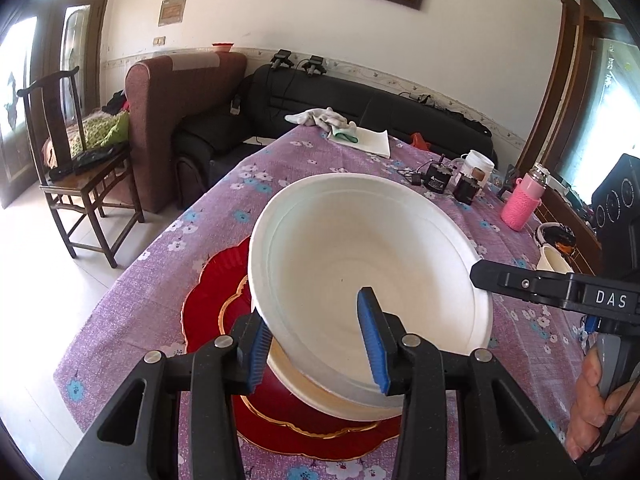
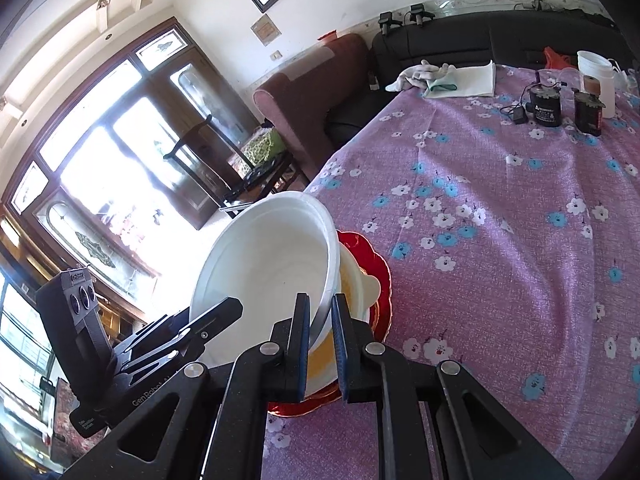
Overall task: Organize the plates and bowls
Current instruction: 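Lower the white plastic bowl onto the stack and open the right tool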
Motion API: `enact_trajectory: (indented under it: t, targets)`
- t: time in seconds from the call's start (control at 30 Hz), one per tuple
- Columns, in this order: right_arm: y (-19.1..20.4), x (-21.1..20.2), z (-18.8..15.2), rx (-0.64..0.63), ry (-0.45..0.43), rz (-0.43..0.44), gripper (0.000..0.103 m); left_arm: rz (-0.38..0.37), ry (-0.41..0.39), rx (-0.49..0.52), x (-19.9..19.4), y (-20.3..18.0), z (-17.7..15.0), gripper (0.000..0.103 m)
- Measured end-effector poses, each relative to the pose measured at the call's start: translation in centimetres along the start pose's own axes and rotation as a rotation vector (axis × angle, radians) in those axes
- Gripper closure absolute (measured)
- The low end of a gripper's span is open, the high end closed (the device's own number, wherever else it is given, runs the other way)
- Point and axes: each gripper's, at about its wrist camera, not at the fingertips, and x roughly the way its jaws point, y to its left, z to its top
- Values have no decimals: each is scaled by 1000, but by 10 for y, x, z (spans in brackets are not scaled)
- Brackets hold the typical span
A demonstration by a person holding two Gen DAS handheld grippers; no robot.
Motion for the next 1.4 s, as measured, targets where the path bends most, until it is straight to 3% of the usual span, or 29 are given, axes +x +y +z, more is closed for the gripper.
enact_trajectory:
  t: [0.77, 1.4]
  targets:
    - [-7, 6, -15, 45, 83, 20, 88, -2, 43, 3, -4, -3, -7, 62]
    - [-6, -1, -19, 39, 74, 33, 86, 14, 28, 1, -4, -5, -4, 58]
